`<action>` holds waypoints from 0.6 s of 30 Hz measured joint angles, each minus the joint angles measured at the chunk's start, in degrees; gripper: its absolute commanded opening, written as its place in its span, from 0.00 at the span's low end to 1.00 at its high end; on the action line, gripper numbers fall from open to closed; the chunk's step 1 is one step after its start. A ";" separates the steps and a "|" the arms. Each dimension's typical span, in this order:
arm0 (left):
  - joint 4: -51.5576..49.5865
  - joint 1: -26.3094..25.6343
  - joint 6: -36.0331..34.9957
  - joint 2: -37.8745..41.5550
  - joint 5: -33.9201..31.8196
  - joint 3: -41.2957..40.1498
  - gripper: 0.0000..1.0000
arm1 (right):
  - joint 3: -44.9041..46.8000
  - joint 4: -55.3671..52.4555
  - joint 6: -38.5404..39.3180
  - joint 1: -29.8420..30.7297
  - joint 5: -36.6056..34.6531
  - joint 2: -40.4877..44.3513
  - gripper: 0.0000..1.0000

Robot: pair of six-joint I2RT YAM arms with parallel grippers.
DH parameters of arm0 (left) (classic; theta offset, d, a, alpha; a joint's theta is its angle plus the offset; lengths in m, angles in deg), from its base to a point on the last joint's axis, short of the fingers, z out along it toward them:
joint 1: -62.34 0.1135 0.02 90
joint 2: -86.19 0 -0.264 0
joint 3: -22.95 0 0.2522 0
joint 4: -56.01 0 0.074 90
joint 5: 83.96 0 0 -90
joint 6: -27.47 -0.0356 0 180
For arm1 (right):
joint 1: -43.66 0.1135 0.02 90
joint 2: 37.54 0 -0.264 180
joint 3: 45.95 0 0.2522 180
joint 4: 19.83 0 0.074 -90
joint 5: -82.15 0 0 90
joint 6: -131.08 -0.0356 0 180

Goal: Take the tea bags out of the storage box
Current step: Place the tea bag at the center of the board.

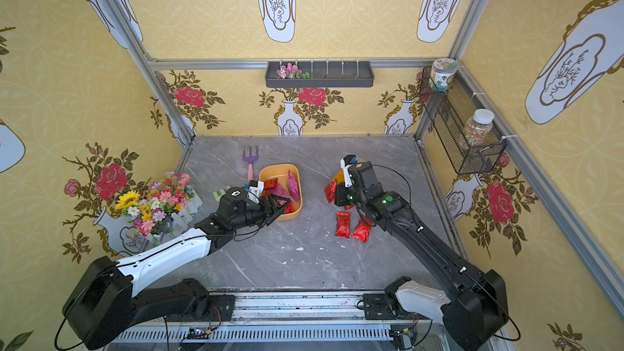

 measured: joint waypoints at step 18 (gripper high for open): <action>3.72 -1.31 0.81 3.17 -2.97 -2.49 0.64 | 18.38 6.51 -15.50 -2.08 16.57 4.07 0.00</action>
